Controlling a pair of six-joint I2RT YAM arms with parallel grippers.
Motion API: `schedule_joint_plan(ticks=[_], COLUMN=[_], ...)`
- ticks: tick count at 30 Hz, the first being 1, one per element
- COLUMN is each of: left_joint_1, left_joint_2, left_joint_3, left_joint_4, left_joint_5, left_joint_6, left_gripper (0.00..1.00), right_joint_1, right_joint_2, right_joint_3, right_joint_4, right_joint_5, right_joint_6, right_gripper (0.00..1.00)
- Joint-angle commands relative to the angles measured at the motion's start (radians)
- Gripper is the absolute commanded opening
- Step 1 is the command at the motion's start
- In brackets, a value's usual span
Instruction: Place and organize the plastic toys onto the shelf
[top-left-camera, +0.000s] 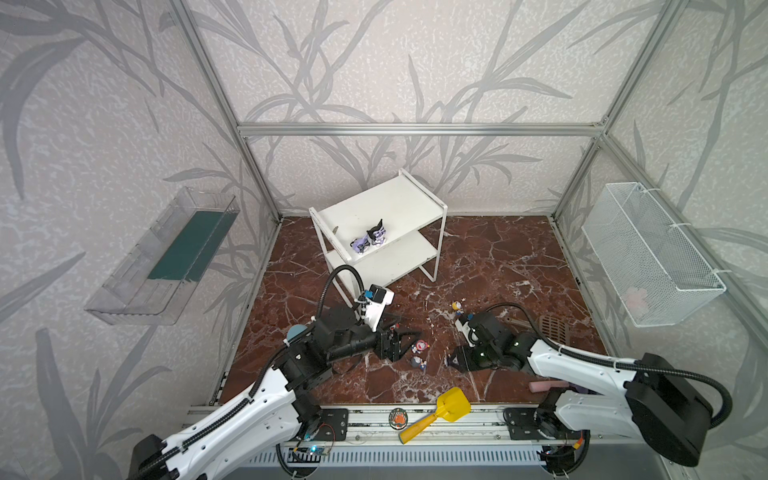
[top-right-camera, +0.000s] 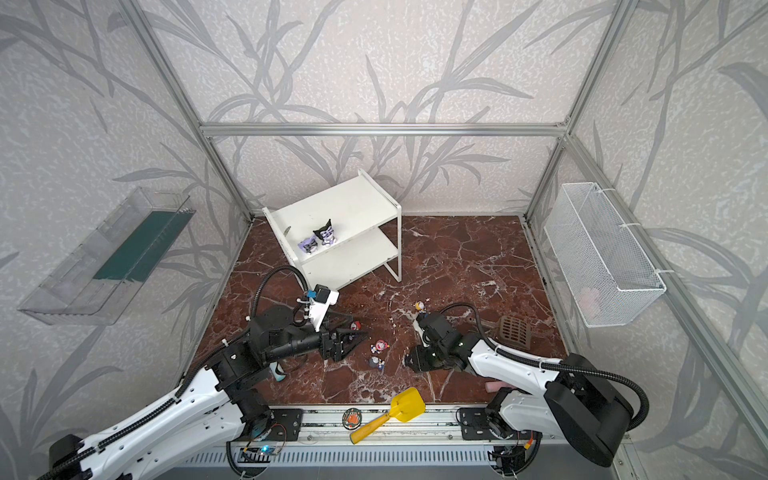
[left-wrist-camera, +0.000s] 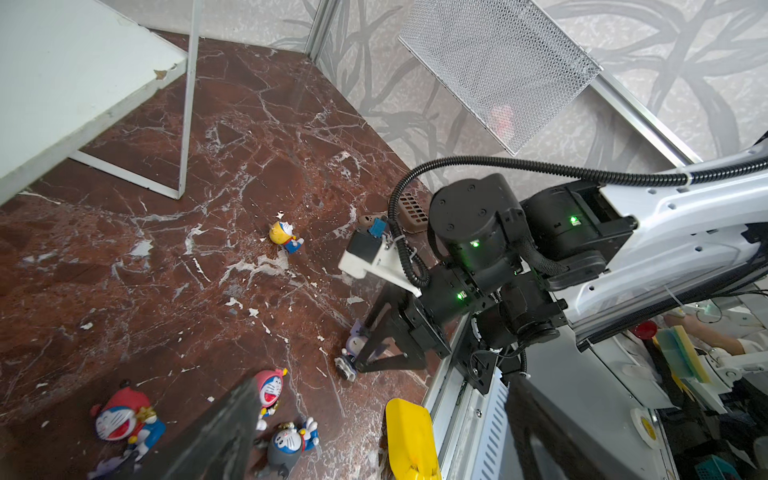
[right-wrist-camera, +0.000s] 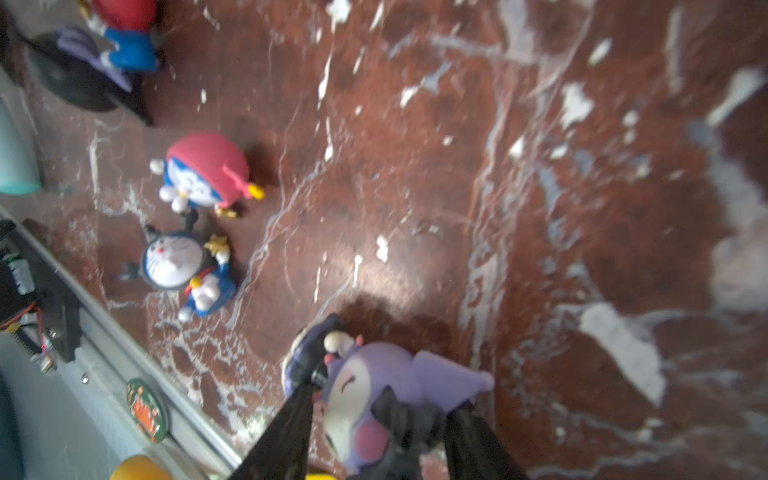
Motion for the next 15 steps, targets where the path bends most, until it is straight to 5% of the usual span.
schedule_joint_plan(ticks=[1, 8, 15], left_joint_1=[0.003, 0.003, 0.003], left_joint_2=[-0.020, -0.016, -0.001], left_joint_3=[0.017, 0.018, 0.024], left_joint_4=[-0.029, -0.023, -0.018], left_joint_5=[-0.021, -0.027, -0.025], left_joint_6=[0.012, 0.017, 0.029], left_gripper=[0.94, 0.95, 0.95], right_joint_1=[-0.028, -0.097, -0.096], right_joint_2=[0.060, 0.136, -0.026], right_joint_3=[0.086, 0.198, 0.182], right_joint_4=[-0.139, -0.177, -0.201], right_joint_5=[0.068, 0.122, 0.054], right_joint_6=[-0.145, -0.271, -0.294], right_gripper=[0.51, 0.53, 0.58])
